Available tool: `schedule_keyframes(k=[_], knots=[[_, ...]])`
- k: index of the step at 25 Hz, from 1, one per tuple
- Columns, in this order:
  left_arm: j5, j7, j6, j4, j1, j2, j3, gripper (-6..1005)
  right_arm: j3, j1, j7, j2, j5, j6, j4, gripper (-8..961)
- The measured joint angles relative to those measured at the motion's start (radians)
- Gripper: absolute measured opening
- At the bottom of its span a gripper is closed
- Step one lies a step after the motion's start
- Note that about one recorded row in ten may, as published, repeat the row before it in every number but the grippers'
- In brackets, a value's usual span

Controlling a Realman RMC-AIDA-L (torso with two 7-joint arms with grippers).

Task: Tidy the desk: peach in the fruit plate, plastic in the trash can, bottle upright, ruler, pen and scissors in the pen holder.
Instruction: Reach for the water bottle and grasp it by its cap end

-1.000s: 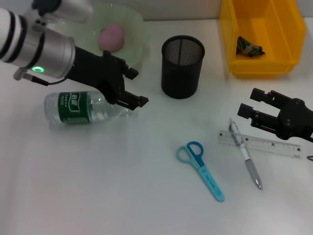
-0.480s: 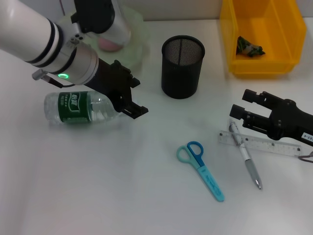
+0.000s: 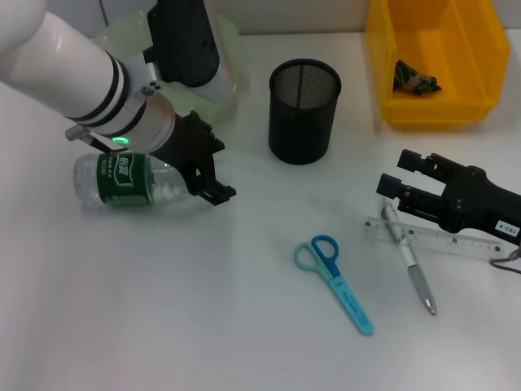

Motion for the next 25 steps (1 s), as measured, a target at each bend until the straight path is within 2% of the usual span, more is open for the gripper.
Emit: schedule_keyframes(k=[12,25], knots=[[0.03,-0.001,-0.066,-0.07,-0.01,0.0,0.018,750,0.0,0.018,0.0,0.0,0.002,0.015,0.016,768],[0.037,0.008,-0.095,-0.092,-0.013,0.0,0.041,744,0.0,0.036,0.0,-0.001,0.003,0.025,0.034,767]])
